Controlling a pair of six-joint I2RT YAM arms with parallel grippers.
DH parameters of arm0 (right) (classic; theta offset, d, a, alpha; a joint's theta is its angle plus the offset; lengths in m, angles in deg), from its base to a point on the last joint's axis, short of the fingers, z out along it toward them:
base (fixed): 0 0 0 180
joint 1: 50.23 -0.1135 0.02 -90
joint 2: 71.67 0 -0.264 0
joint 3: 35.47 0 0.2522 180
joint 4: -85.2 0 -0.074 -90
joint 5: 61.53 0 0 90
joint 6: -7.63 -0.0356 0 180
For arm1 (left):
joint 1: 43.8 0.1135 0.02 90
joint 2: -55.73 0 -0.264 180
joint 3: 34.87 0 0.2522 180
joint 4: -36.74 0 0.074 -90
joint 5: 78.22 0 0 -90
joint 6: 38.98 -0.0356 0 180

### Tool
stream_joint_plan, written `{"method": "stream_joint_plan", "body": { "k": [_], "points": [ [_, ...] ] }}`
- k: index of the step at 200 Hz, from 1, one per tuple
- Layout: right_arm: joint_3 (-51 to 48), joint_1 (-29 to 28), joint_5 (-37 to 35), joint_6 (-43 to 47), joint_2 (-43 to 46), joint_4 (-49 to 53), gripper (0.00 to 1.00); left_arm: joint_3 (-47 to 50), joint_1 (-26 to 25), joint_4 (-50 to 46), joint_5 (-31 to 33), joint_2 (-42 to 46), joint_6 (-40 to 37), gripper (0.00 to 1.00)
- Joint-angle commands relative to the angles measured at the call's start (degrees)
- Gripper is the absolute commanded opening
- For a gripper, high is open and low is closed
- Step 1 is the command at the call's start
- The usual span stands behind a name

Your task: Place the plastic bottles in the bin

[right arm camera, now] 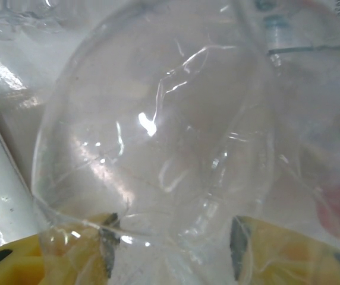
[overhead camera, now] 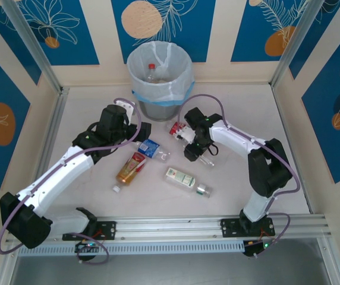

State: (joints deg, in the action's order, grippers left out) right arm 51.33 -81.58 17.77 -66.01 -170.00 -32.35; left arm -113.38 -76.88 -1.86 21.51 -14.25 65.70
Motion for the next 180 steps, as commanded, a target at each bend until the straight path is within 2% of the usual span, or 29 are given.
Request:
{"method": "stream_joint_plan", "body": {
  "k": [1,29,61,121,162,180],
  "points": [
    [-1.18,0.33,1.62,-0.56,3.78,-1.15,0.4,-0.07,0.25,1.34,0.66,-0.21,0.27,0.99],
    [-1.89,0.59,2.91,-1.94,7.38,-3.29,0.39,0.02,0.29,2.26,-0.51,-0.1,0.3,0.99],
    [-3.4,1.09,6.4,-3.55,12.74,-7.22,0.39,2.51,0.4,5.87,1.6,2.04,2.02,0.99],
    [-7.42,4.95,20.5,-9.21,23.54,-18.18,0.37,4.03,1.02,10.23,-12.13,3.18,-0.46,0.99],
    [-9.15,6.5,25.73,-13.79,27.63,-26.28,0.36,5.55,1.34,12.58,-12.19,4.03,-0.44,0.99],
    [-8.82,7.21,27.75,-15.69,27.92,-29.31,0.36,6.35,1.55,13.8,-14.81,3.99,-0.98,0.99]
  ]
}}
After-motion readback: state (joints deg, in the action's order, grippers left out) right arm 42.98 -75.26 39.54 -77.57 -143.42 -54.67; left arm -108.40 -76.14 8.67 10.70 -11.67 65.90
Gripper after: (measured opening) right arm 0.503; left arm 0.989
